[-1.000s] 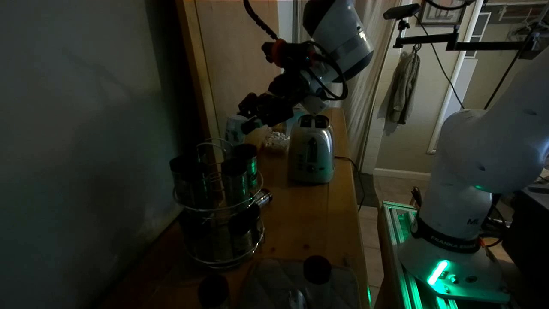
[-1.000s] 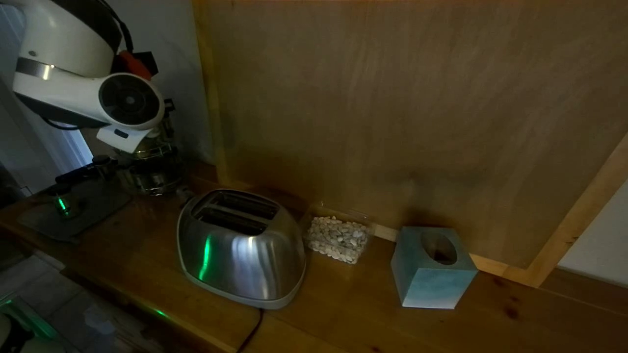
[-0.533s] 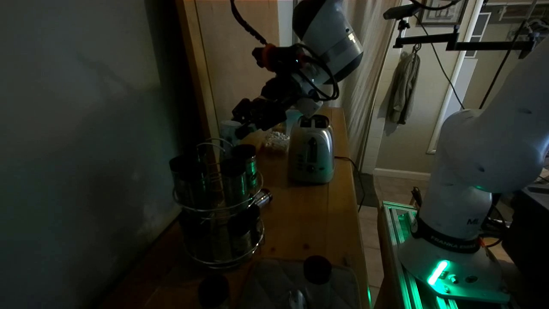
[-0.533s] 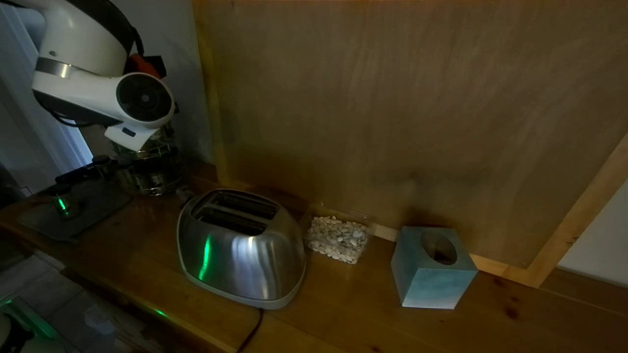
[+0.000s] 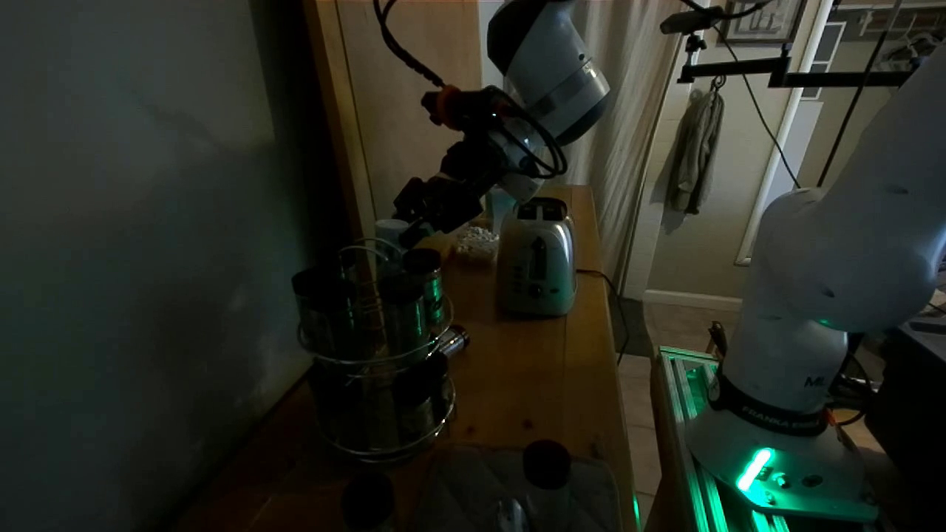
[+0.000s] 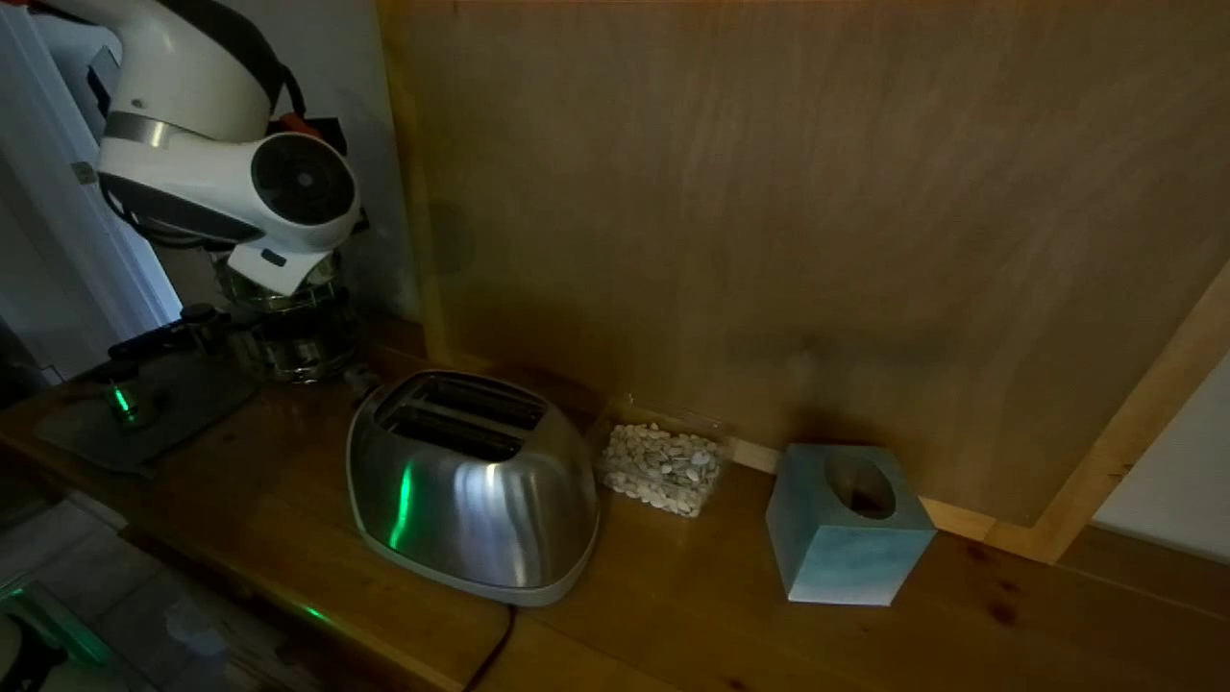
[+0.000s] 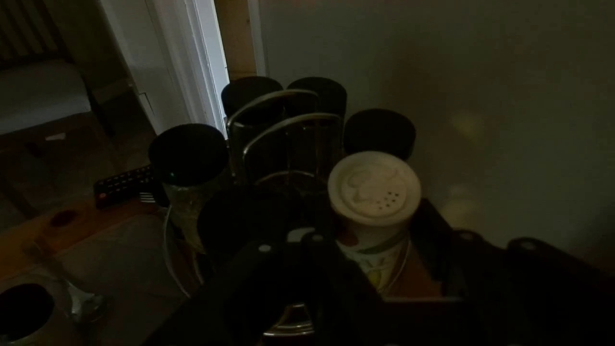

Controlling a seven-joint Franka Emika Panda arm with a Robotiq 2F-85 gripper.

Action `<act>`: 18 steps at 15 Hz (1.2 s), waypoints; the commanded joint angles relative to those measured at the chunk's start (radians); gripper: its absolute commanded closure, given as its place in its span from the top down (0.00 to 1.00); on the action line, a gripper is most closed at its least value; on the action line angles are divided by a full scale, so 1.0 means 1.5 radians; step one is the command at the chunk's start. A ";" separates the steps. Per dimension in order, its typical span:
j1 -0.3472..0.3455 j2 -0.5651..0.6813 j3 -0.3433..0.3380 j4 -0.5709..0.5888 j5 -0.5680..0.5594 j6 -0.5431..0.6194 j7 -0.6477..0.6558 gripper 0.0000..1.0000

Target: Remove the white container from the bottom right of the seasoning rack and put it on the top of the seasoning rack

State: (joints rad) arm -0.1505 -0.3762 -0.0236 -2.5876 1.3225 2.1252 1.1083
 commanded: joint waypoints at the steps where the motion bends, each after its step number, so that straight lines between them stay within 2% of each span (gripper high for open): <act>1: -0.002 0.022 0.005 0.026 -0.031 0.011 0.031 0.19; 5: 0.006 0.039 0.014 0.041 -0.046 0.012 0.052 0.19; 6: 0.008 0.043 0.017 0.045 -0.054 0.008 0.060 0.32; 7: 0.009 0.045 0.017 0.050 -0.060 0.006 0.066 0.69; 8: 0.010 0.046 0.020 0.053 -0.064 0.010 0.071 0.69; 9: 0.010 0.045 0.019 0.054 -0.068 0.009 0.073 0.75; 12: 0.008 0.039 0.017 0.058 -0.083 0.010 0.076 0.97; 18: 0.007 0.014 0.018 0.073 -0.111 0.020 0.070 1.00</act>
State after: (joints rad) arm -0.1417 -0.3260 -0.0008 -2.5019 1.2075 2.1338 1.1861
